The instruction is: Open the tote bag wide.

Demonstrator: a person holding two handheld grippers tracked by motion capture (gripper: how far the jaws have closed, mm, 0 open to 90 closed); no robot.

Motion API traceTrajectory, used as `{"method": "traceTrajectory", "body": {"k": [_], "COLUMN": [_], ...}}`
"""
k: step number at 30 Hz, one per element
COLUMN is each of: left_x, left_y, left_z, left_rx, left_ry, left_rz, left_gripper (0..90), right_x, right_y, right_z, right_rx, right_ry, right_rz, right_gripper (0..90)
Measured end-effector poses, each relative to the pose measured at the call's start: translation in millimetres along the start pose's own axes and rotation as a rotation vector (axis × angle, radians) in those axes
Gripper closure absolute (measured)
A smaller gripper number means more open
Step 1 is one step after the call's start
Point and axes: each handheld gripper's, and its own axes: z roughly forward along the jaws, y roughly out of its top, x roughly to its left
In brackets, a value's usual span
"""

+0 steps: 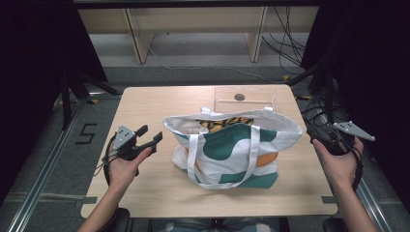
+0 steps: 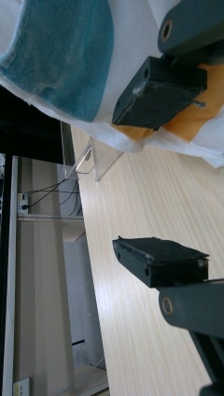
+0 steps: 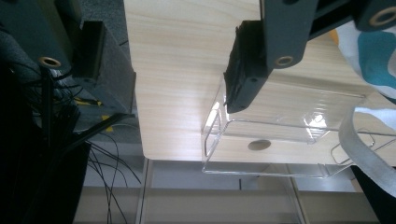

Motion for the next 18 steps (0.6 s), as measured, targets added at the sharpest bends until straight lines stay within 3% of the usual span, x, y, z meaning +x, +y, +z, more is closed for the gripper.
{"method": "traceTrajectory", "body": {"k": [2,4,7,12,18], "left_x": [-0.8,-1.5,-2.3,-5.4,-16.1], "left_y": [0.2,1.5,5.4,15.4,28.7], "left_z": [-0.3,-1.8,-4.2,-11.7,-16.5], "left_rx": [-0.005,-0.008,-0.027,-0.059,-0.088], "left_ry": [-0.002,0.001,0.005,-0.008,-0.037], "left_rz": [-0.002,-0.002,-0.004,0.005,0.019], "left_gripper": [33.6,33.6,34.2,36.5,38.6], "right_x": [-2.3,-1.4,-1.7,5.2,8.8], "right_y": [-0.4,-1.6,-0.7,3.0,3.8], "right_z": [1.4,1.5,1.2,1.5,2.5], "right_rx": [-0.007,-0.014,-0.007,-0.015,0.002], "right_ry": [0.010,-0.001,0.018,-0.001,0.014], "right_rz": [-0.019,-0.004,-0.010,0.001,-0.023], "right_gripper": [43.5,43.4,43.4,43.2,43.2]}}
